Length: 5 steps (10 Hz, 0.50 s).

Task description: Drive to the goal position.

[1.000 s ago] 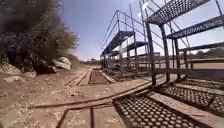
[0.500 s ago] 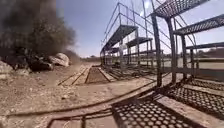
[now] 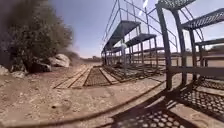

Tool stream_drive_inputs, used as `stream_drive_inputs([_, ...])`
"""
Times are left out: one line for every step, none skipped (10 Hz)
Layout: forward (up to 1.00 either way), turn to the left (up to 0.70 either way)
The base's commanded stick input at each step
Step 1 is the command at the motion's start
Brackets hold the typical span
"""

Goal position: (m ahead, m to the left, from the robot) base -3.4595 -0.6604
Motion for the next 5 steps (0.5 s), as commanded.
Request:
stream_drive_inputs([0.7,0.35])
stream_drive_inputs([0.7,0.35])
stream_drive_inputs([0.7,0.35])
stream_drive_inputs([0.7,0.0])
stream_drive_inputs([0.7,0.0])
